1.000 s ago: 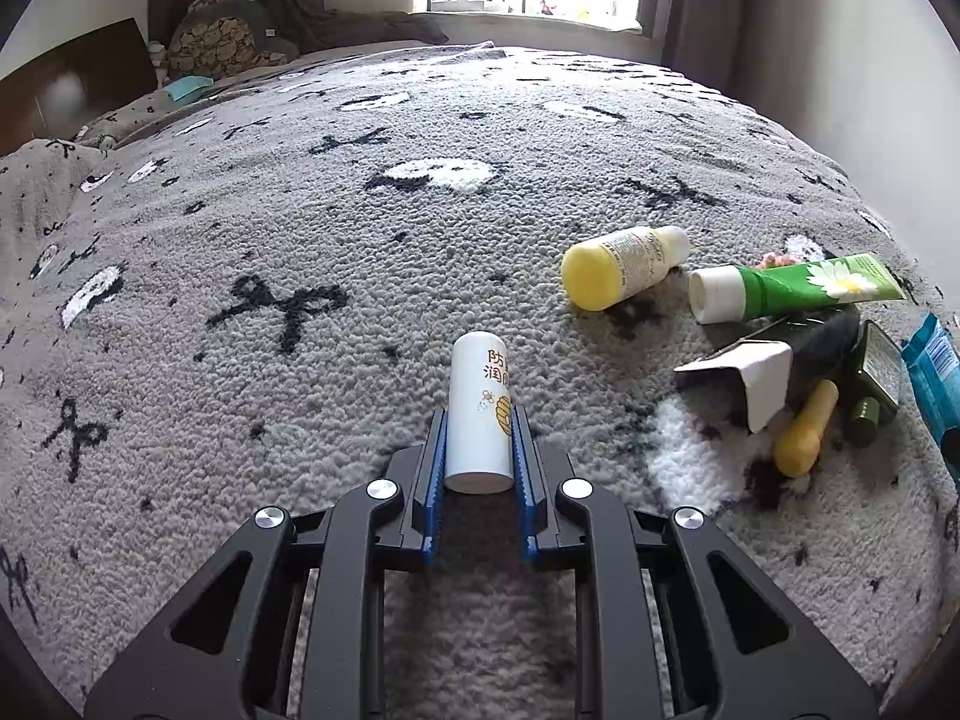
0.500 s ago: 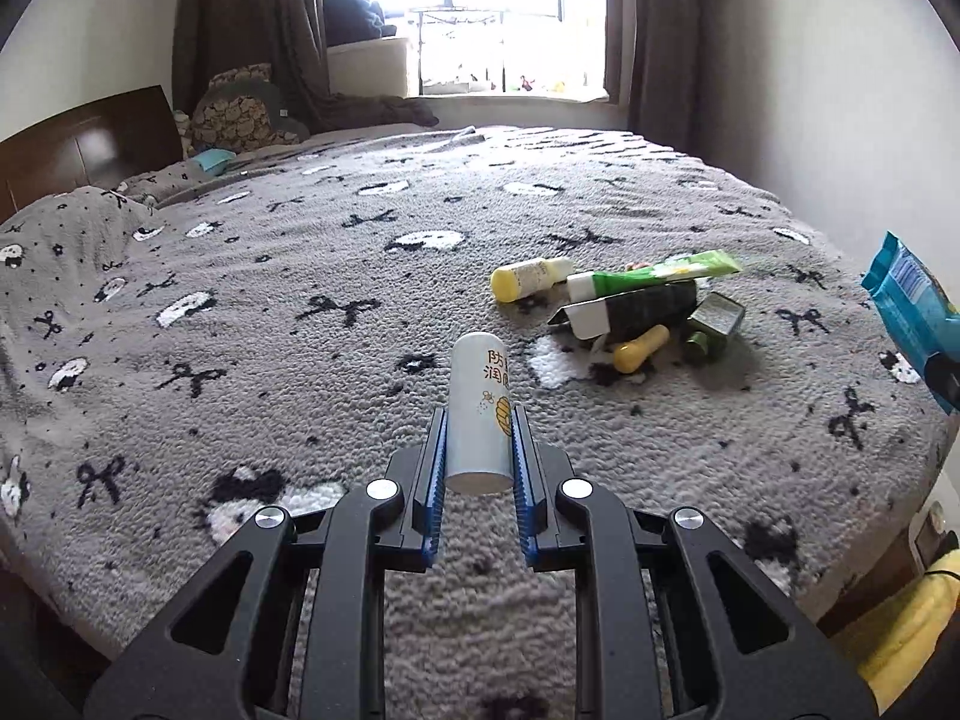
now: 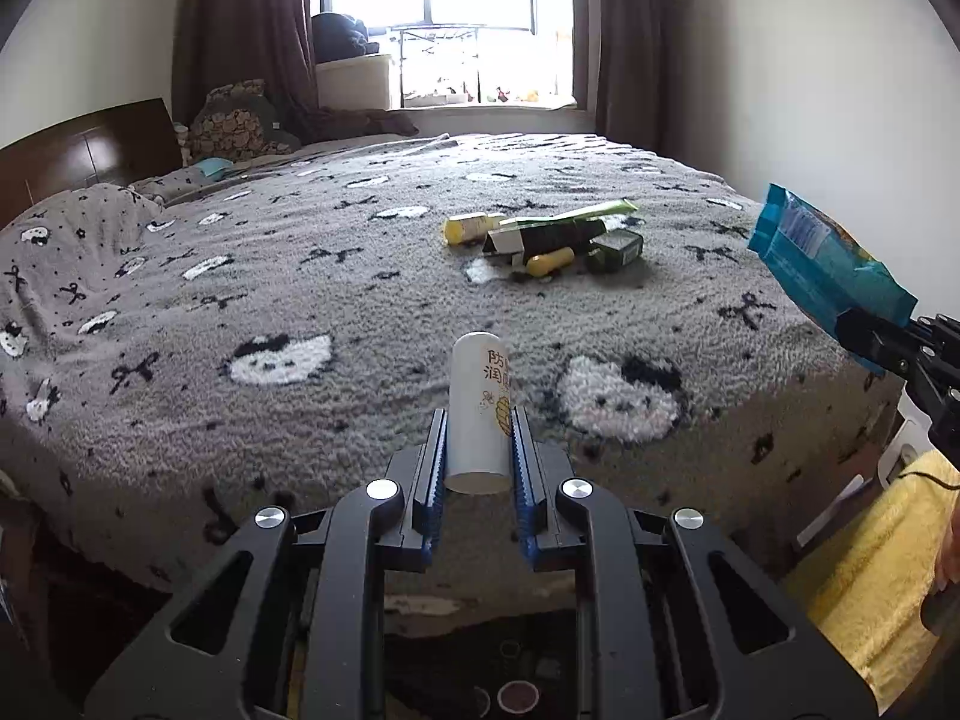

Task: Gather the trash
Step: 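Carry the white stick and blue packet down past the bed edge to the bin, then open the left gripper to drop the white stick while the right opens to drop the blue packet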

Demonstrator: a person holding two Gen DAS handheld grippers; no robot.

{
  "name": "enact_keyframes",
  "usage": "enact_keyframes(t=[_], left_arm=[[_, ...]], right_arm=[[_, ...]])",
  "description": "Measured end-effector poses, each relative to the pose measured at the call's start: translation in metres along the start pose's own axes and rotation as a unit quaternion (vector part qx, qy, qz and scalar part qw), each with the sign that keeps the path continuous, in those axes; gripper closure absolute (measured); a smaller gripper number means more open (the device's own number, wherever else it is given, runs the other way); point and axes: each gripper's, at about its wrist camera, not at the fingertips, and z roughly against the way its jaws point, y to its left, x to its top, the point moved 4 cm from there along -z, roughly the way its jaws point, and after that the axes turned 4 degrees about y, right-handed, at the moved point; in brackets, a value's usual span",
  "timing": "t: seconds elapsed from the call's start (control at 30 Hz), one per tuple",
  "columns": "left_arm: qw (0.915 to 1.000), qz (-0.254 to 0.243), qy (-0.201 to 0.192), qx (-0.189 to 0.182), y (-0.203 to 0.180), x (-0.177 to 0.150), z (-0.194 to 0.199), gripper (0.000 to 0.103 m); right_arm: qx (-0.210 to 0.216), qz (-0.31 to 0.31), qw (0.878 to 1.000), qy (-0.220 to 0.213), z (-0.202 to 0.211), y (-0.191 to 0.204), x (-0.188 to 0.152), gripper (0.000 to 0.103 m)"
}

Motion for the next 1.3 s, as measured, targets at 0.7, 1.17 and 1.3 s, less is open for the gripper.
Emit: enact_keyframes(t=[0.7, 1.17, 1.3], left_arm=[[0.9834, 0.01, 0.18, -0.021, -0.007, -0.148, -0.043, 0.085], [0.9656, 0.012, 0.255, -0.051, -0.01, -0.189, -0.075, 0.085], [0.9598, 0.01, 0.273, -0.063, -0.014, -0.198, -0.084, 0.085]], right_arm=[[0.097, -0.021, 0.967, 0.234, -0.074, 0.056, -0.132, 0.09], [0.127, -0.05, 0.949, 0.283, -0.097, 0.058, -0.159, 0.09], [0.133, -0.053, 0.944, 0.299, -0.107, 0.062, -0.165, 0.09]])
